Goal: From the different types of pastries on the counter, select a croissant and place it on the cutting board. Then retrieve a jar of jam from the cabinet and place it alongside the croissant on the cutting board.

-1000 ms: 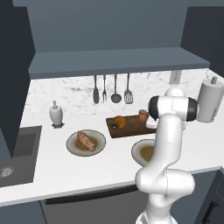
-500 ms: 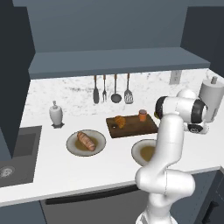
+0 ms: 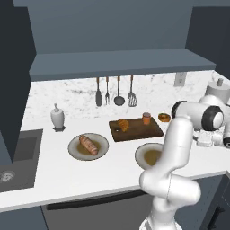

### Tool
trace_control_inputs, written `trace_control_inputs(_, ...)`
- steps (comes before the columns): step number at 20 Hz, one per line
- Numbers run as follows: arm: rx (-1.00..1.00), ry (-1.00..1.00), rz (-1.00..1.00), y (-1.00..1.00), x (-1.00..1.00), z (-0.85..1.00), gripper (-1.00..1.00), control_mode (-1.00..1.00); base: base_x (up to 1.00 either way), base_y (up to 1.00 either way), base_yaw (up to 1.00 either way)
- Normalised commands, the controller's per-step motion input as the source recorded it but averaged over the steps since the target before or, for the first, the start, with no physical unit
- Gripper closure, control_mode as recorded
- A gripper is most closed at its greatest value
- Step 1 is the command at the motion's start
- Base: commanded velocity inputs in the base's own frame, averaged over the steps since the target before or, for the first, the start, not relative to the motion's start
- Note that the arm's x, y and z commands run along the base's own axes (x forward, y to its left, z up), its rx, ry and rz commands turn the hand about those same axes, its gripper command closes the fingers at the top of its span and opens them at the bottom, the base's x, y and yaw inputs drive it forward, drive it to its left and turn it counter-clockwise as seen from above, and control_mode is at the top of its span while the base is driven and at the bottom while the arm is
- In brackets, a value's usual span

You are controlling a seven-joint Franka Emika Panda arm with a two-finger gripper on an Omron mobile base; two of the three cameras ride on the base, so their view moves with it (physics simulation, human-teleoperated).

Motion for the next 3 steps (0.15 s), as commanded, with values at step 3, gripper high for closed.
trace_control_inputs(3, 0.17, 0.0, -0.11, -0.9, -1.0, 0.0, -1.0, -1.0, 0.0, 0.0, 0.0)
